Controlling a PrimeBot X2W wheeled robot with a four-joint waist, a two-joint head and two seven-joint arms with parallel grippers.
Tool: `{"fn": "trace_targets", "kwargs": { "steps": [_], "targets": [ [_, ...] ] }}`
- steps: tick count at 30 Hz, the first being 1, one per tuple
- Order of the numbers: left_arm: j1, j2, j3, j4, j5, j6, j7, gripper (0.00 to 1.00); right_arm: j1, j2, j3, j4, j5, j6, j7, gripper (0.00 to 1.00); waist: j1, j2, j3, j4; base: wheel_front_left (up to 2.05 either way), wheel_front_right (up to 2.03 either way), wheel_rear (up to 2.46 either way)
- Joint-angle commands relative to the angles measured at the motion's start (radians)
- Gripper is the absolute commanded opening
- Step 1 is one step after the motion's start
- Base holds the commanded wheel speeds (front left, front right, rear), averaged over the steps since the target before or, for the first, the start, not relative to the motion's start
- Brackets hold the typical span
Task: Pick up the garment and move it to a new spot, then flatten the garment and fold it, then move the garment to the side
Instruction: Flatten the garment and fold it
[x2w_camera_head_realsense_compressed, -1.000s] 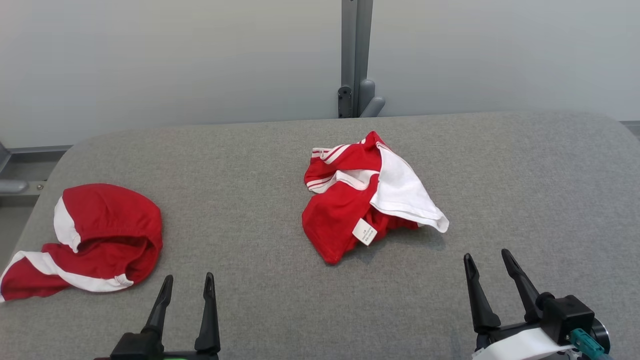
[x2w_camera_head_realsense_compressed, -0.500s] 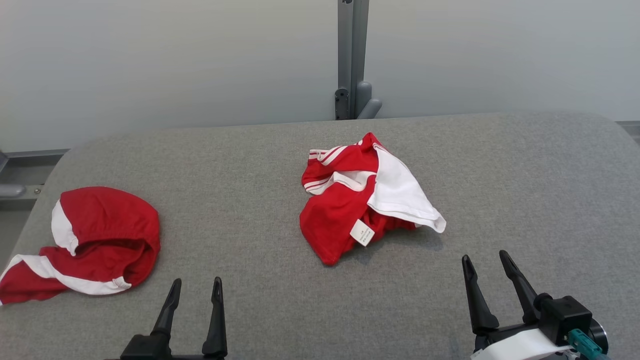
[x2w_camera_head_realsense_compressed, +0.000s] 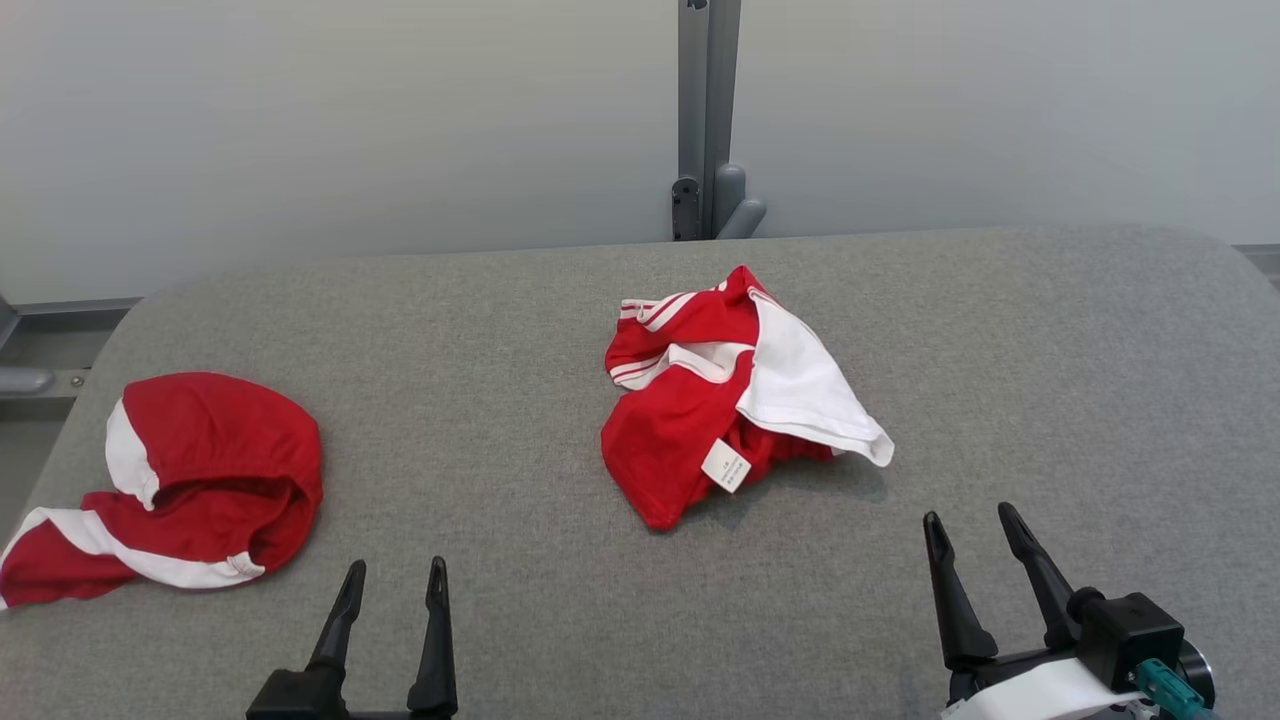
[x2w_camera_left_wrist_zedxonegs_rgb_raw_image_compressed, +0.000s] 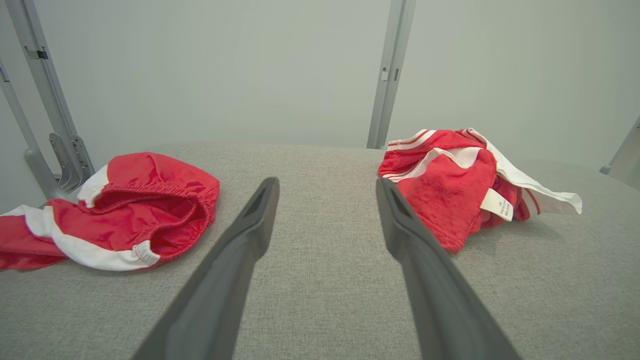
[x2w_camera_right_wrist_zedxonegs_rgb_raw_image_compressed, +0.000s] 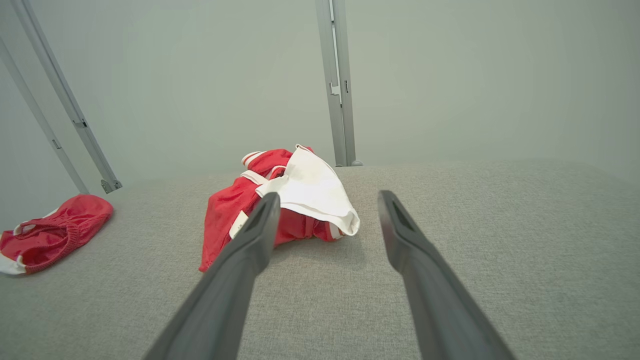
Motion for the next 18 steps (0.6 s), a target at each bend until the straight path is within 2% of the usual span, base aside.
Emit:
{"fn": "trace_targets", "kwargs": {
  "steps": [1, 10, 18],
  "targets": [
    [-0.01, 0.0, 0.002, 0.001, 0.003, 0.004, -0.002, 1.0, 0.005, -0.002, 0.001, 0.0, 0.005, 0.0, -0.004, 1.0, 0.0, 0.0, 0.001, 0.0, 0.0, 0.0, 0.0],
    [-0.015, 0.0, 0.0, 0.009, -0.019, 0.01, -0.002, 1.0, 0.007, -0.002, 0.002, 0.003, 0.007, 0.0, -0.004, 1.0, 0.0, 0.0, 0.007, -0.002, 0.0, 0.0, 0.0],
    [-0.171, 0.0, -0.038, 0.103, -0.055, -0.031, -0.002, 1.0, -0.026, -0.002, 0.017, -0.001, -0.005, 0.0, -0.004, 1.0, 0.0, 0.0, 0.061, -0.033, 0.0, 0.0, 0.0]
  ]
}}
